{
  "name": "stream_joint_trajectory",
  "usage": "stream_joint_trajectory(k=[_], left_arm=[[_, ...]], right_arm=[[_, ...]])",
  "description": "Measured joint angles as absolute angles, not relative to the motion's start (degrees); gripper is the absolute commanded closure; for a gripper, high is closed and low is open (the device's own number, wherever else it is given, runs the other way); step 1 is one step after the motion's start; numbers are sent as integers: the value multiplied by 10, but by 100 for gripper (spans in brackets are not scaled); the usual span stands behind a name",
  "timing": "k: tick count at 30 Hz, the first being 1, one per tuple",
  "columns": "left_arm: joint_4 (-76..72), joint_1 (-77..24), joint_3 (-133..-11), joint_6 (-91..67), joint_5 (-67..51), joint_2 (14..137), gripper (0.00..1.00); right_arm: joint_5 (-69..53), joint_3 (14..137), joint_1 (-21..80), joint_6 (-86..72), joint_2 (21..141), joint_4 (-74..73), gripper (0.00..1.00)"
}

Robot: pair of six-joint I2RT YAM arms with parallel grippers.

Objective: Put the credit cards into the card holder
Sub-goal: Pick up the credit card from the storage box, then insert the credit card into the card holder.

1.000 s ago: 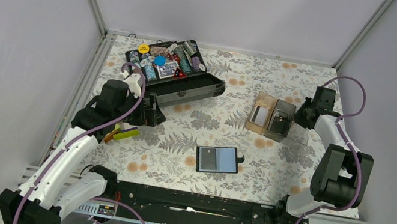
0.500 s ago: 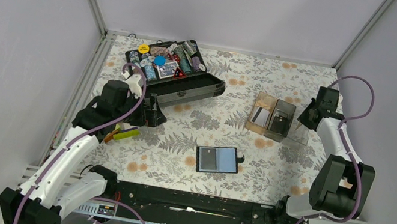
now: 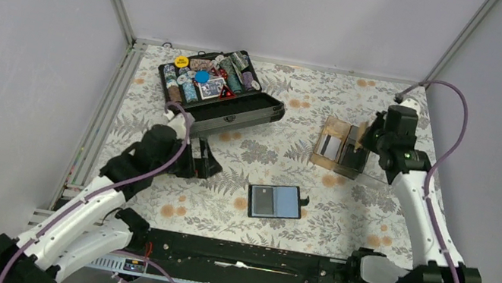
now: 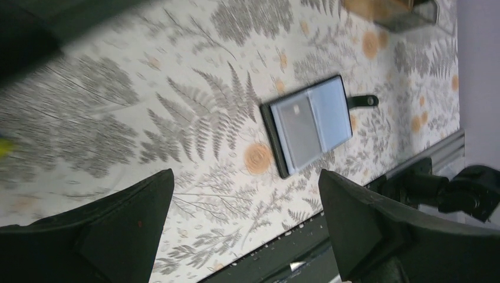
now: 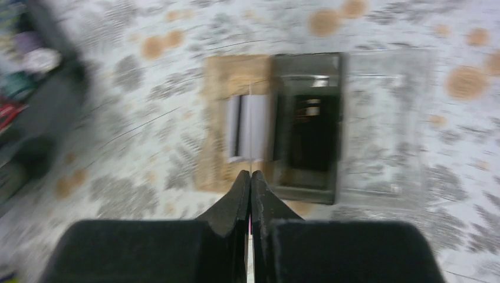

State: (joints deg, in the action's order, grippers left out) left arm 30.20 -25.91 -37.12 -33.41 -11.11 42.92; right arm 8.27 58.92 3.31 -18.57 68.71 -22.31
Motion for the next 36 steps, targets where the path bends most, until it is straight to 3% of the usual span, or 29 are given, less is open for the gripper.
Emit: stream_joint_trajectory(k=[8,13,24,36], left_arm=[[188,-454,-265,-488,-19,445,7],[111,-522,-241,-559,32,480,14],[-14,-561,-212,-636,65,588,25],[-75,-561,-212,-655,62,642,29]], right_arm=[[-40,468,203,-266,576,-153,100],[-80,359,294,-324,565,-108,100],[-122,223,342,-419,538,-44,100],[-156,190,343,-450,530,11,100]])
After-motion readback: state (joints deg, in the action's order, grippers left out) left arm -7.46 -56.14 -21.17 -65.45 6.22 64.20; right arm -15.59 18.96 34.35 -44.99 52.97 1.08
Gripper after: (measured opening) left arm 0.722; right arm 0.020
